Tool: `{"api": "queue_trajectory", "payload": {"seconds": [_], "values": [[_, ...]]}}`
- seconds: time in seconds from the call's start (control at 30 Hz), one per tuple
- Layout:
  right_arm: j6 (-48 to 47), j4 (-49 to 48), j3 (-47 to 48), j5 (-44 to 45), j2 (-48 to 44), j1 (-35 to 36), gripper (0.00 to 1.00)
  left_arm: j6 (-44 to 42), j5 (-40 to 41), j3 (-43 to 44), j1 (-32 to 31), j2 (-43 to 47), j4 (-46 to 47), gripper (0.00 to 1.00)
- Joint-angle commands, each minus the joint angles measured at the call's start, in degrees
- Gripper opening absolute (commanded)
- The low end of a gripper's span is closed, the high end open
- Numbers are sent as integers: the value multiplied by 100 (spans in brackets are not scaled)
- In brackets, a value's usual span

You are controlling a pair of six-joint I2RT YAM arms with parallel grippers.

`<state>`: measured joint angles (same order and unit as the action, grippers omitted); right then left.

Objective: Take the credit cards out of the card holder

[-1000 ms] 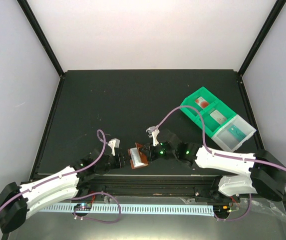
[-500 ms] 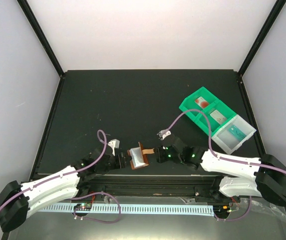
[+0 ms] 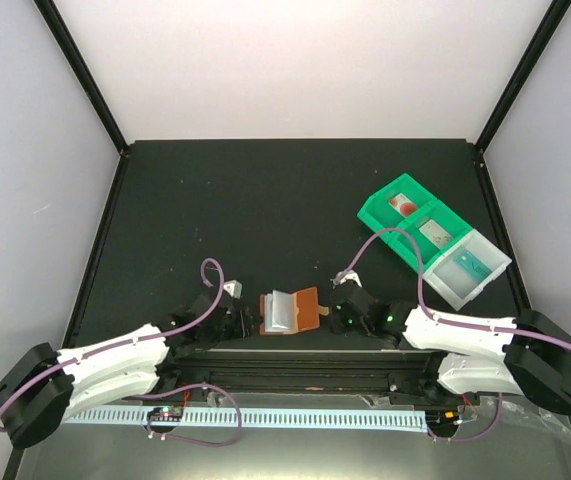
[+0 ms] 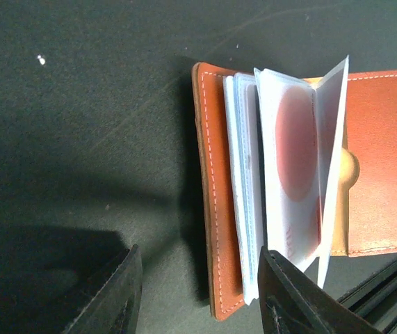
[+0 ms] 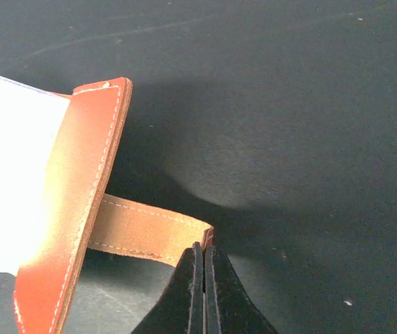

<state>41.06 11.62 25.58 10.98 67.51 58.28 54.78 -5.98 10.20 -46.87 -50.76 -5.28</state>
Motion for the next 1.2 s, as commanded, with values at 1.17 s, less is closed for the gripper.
{"api": "queue_trajectory", "payload": {"seconds": [1.17], "values": [[155,216,-115,-81,-356,-54,6,200,-1078,789,12,-2075,2088,8]]}}
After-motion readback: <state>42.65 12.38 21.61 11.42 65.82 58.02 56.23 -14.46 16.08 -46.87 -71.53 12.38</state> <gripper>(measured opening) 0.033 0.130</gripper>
